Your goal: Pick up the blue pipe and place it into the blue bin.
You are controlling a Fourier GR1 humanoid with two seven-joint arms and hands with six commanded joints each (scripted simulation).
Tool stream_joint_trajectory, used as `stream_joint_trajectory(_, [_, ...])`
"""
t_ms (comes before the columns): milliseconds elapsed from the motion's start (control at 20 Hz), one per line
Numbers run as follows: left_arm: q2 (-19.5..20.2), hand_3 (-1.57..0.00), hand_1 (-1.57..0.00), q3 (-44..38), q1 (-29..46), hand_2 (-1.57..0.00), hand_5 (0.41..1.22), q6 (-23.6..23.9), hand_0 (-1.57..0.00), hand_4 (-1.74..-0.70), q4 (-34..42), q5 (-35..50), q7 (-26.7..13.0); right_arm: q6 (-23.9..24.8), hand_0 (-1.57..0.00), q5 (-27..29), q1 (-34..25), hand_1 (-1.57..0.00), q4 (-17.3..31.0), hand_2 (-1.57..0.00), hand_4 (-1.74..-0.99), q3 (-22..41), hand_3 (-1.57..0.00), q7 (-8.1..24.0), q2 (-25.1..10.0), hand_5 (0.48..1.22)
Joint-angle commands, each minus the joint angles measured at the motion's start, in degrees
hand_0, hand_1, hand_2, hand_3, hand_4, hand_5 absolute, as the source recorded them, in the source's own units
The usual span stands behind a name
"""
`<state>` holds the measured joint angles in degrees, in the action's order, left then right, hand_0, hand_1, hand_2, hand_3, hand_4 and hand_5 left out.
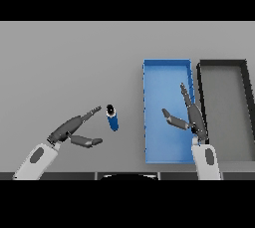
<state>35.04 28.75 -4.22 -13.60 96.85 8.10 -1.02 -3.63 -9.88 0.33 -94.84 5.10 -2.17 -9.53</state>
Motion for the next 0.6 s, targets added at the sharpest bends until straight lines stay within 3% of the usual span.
stream_joint_trajectory(0, [-0.5, 0.0, 0.0, 0.6, 0.4, 0.0, 0.463, 0.1, 0.0, -1.11, -0.1, -0.6, 0.0, -0.3, 0.0, 0.2, 0.2, 0.0, -0.1, 0.0, -1.212, 0.1, 0.0, 0.4, 0.0, 0.57])
stream_joint_trajectory(100, [-3.2, 0.0, 0.0, 1.7, -0.8, 0.0, 0.479, 0.9, 0.0, -1.14, -1.1, -1.6, 0.8, -0.2, 0.0, -0.3, 1.3, 0.0, 0.0, 0.0, -1.209, 0.5, 0.0, -0.9, 0.2, 0.567])
stream_joint_trajectory(250, [-8.5, 0.0, 0.0, 2.7, -4.0, 0.0, 0.486, 2.3, 0.0, -1.15, -6.3, -3.5, 1.3, -0.6, 0.0, 0.7, 1.2, 0.0, -0.6, 0.0, -1.209, 0.1, 0.0, -0.2, 0.3, 0.556])
stream_joint_trajectory(550, [-15.1, 0.0, 0.0, 2.8, -6.5, 0.0, 0.495, 3.6, 0.0, -1.14, -13.4, -3.5, 2.7, -1.0, 0.0, 1.1, 1.9, 0.0, -0.4, 0.0, -1.2, -0.2, 0.0, -1.4, 0.1, 0.549])
